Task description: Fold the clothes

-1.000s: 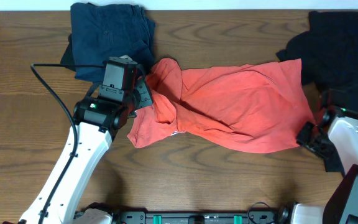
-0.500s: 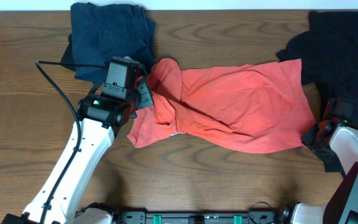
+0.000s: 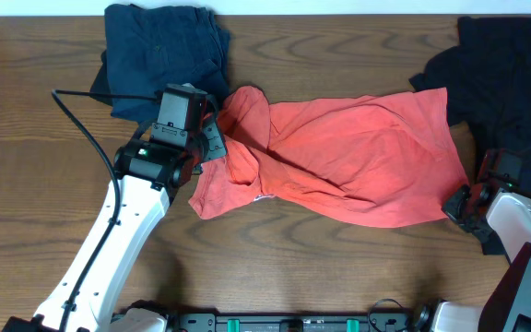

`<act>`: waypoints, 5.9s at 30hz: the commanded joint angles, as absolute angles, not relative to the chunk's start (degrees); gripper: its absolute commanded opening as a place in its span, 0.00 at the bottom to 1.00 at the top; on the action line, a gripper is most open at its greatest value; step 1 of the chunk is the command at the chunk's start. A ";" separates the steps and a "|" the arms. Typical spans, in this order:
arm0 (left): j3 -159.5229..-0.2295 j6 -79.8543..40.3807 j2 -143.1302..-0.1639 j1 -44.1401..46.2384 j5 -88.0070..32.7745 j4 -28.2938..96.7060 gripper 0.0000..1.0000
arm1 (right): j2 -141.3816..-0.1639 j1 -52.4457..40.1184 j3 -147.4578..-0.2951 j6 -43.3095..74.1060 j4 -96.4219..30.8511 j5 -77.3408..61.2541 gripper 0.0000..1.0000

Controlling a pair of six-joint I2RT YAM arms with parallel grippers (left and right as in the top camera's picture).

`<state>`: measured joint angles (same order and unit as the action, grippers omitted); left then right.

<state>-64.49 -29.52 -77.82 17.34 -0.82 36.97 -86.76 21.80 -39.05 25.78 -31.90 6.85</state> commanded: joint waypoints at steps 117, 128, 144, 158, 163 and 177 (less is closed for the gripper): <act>-67.85 -27.40 -93.56 30.48 -1.08 25.63 0.71 | -107.90 19.16 -67.40 8.29 -14.06 -11.18 0.24; -68.07 -17.72 -86.56 22.98 2.48 31.81 0.98 | -107.79 23.33 -67.81 9.74 -31.14 -14.98 0.74; -68.05 -19.33 -86.85 22.68 1.96 30.63 0.98 | -109.93 28.14 -67.70 2.46 -32.18 -18.61 0.81; -68.05 -19.35 -86.91 22.68 1.96 30.61 0.98 | -114.61 22.09 -67.70 -0.97 -31.46 -20.58 0.64; -68.05 -19.35 -87.44 22.68 1.96 30.61 0.98 | -114.56 22.28 -67.83 -0.91 -31.27 -20.62 0.09; -68.05 -19.38 -87.77 22.68 1.93 30.81 0.98 | -102.48 31.40 -76.27 -1.58 -39.42 -30.50 0.01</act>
<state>-67.31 -19.46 -87.37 22.65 1.52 30.98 -107.74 30.17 -73.43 -0.49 -39.48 -26.57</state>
